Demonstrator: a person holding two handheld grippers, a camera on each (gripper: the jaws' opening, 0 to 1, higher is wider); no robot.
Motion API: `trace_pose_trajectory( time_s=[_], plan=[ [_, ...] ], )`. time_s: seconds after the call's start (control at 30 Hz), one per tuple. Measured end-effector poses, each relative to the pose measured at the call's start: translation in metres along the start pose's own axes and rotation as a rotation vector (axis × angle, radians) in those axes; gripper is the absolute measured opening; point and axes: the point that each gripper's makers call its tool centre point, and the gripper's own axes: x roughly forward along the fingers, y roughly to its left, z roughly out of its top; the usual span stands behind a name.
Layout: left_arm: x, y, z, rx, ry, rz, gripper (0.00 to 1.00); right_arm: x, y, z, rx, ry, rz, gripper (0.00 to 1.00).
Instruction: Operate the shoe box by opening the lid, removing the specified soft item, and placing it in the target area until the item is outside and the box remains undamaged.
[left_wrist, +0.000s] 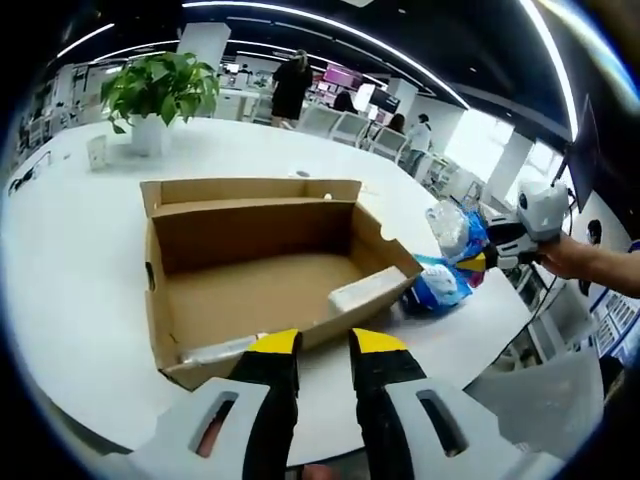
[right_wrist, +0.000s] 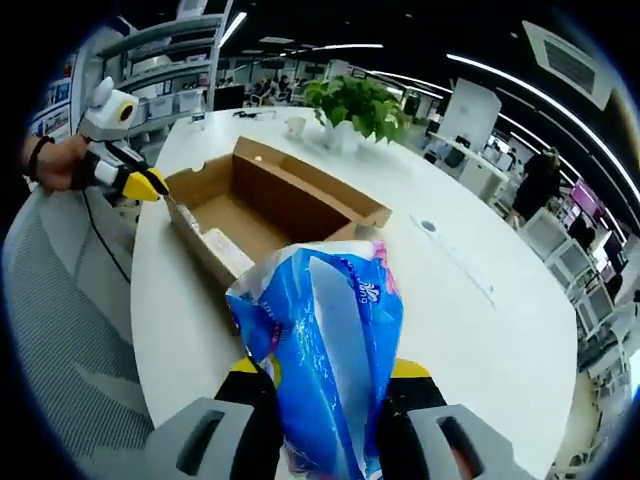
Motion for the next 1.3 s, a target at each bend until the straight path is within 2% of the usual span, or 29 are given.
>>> trace_pose_trajectory(
  time_s=[0.17,0.3,0.37,0.53,0.8,0.97,1.3],
  plan=[
    [0.001,-0.001,-0.001,0.006,0.008,-0.004,0.21,-0.015,-0.014,-0.036,0.044,0.029,-0.029,0.32],
    [0.002,-0.001,-0.005,0.014,0.024,0.002,0.22,-0.027,-0.019,-0.056,0.054,0.05,-0.042,0.32],
    [0.002,-0.001,-0.005,0.022,0.028,0.002,0.22,-0.03,-0.029,-0.067,0.059,0.061,-0.047,0.32],
    [0.0,-0.006,-0.004,0.041,0.029,-0.003,0.23,-0.042,-0.034,-0.087,0.093,0.091,-0.072,0.32],
    [-0.001,-0.005,-0.006,0.047,0.038,0.009,0.23,-0.048,-0.046,-0.116,0.104,0.12,-0.078,0.33],
    [-0.003,-0.001,-0.006,0.04,0.036,0.023,0.23,-0.051,-0.053,-0.134,0.099,0.158,-0.078,0.33],
    [-0.013,0.003,-0.003,0.024,0.023,0.035,0.23,-0.053,-0.07,-0.164,-0.018,0.262,-0.058,0.35]
  ],
)
